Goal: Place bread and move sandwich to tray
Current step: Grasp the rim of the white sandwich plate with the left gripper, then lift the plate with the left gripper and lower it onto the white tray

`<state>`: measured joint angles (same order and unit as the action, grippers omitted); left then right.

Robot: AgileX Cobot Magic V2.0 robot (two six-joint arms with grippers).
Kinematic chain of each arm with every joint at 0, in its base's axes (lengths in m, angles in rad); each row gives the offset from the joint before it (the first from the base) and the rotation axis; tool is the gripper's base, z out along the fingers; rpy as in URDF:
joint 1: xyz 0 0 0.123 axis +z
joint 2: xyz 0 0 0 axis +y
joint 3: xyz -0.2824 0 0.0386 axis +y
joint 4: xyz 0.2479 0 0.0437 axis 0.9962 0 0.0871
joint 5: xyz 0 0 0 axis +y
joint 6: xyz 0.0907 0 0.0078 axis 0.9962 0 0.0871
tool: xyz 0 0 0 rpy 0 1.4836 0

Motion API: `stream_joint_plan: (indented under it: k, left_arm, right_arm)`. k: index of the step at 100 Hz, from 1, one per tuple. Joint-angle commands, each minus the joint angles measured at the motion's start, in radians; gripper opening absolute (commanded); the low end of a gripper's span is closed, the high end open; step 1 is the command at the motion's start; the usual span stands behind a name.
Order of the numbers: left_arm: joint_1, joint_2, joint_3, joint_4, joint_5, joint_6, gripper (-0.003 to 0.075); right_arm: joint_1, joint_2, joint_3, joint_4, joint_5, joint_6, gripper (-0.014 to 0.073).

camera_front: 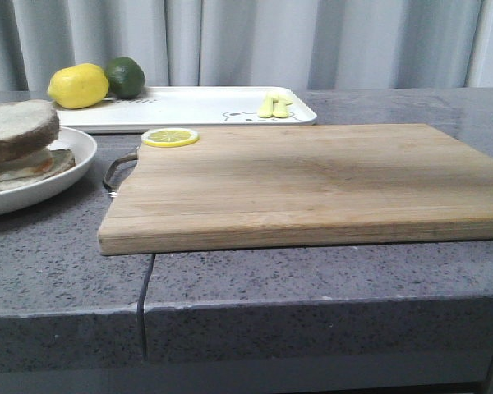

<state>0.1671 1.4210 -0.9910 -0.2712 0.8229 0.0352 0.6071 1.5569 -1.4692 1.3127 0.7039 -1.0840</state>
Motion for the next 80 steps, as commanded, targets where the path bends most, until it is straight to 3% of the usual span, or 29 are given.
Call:
stream_joint_plan:
  k: [1, 22, 40, 62, 80]
  left_arm:
    - [0.032, -0.027, -0.077, -0.094, 0.023, 0.004, -0.002]
    - [0.055, -0.027, -0.211, -0.231, 0.047, 0.042, -0.002]
    - [0.05, 0.016, -0.304, -0.461, 0.004, 0.134, -0.002]
    - [-0.081, 0.182, -0.478, -0.579, -0.055, 0.155, -0.002]
    - [-0.161, 0.361, -0.687, -0.586, -0.068, 0.161, -0.002]
  right_arm:
    - [0.004, -0.062, -0.033, 0.032, -0.032, -0.012, -0.0062]
    - [0.004, -0.131, -0.033, -0.033, -0.092, -0.012, -0.0062]
    - [0.004, -0.186, -0.031, -0.043, -0.087, -0.012, -0.0062]
    - [0.004, -0.255, -0.031, -0.057, -0.077, -0.012, -0.0062]
    - [0.004, -0.304, -0.031, -0.075, -0.053, -0.012, -0.0062]
